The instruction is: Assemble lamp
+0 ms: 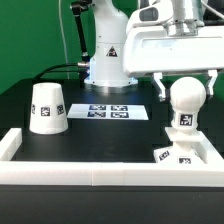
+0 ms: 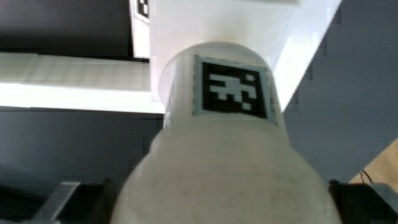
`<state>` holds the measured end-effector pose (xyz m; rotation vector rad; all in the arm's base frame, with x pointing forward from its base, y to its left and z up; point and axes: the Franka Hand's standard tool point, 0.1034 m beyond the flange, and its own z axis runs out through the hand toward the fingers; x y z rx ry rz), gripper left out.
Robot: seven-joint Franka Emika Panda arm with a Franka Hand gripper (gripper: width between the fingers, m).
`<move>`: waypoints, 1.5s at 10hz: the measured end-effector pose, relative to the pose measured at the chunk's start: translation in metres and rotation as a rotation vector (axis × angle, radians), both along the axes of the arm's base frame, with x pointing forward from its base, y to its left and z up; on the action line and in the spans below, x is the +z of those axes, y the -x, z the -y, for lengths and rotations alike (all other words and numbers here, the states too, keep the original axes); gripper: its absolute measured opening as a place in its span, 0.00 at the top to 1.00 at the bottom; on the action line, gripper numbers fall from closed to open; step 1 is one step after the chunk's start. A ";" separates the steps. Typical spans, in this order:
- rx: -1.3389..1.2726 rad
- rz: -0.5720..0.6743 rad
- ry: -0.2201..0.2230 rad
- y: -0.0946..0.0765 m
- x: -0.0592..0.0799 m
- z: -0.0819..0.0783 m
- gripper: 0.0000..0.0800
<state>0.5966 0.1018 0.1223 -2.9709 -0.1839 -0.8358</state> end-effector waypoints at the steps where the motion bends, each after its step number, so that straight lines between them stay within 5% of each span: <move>1: -0.001 0.017 0.002 0.000 0.000 0.000 0.27; 5: -0.001 0.017 0.002 0.000 0.000 0.001 0.13; 11: -0.002 0.018 0.002 -0.001 0.016 0.006 0.13; 15: -0.009 -0.074 0.001 0.001 0.000 0.017 0.13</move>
Offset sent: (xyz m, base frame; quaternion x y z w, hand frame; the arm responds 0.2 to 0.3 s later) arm 0.0000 0.0000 0.0000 0.0000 0.0000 0.0000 1.0000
